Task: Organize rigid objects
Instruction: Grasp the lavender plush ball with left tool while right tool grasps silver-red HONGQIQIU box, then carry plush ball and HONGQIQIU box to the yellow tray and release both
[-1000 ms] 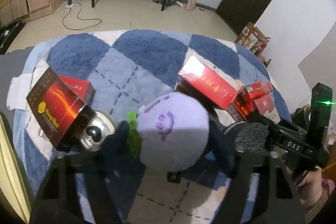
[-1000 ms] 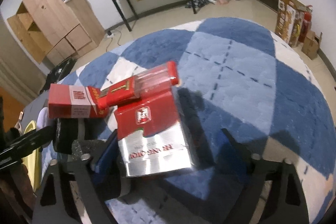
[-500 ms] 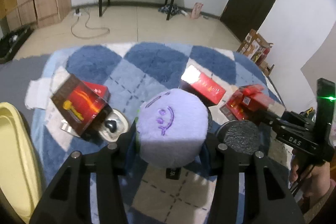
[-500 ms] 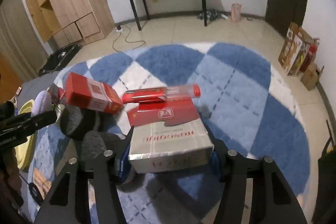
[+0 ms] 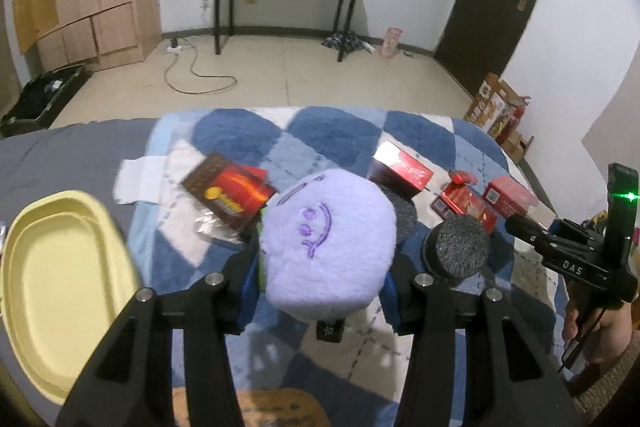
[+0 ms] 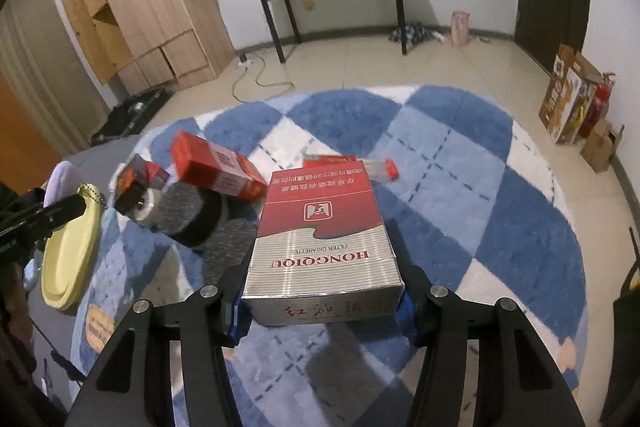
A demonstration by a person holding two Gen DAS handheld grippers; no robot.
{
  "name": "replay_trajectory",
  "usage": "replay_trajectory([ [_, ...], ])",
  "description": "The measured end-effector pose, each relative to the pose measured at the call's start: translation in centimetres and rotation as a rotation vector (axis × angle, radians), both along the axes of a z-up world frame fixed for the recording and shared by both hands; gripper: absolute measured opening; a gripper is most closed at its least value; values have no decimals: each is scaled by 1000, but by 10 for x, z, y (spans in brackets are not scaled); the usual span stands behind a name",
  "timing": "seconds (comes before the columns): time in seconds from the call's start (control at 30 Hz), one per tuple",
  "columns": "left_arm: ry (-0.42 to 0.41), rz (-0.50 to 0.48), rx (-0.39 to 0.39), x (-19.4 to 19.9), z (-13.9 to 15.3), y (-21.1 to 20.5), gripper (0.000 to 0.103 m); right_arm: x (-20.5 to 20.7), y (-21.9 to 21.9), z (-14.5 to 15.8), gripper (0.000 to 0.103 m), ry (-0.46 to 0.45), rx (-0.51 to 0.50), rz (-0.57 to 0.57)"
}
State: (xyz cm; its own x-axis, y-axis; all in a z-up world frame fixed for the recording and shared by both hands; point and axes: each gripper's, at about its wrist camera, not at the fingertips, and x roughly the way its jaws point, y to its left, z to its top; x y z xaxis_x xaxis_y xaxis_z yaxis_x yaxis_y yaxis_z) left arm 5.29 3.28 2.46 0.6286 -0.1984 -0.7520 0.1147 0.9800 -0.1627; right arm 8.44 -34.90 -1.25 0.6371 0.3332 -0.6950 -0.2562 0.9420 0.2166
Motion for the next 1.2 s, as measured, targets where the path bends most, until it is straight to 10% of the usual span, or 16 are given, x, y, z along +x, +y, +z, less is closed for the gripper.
replay_trajectory([
  [0.33, -46, 223, 71, -47, 27, 109, 51, -42, 64, 33, 56, -111, 14, 184],
  [0.67, -55, 398, 102, -77, 32, 224, 51, -73, 230, 54, 56, -128, 66, 484],
  [1.2, 178, 420, -9, -15, -84, 307, 51, -69, 399, -48, 56, 36, -85, 709],
])
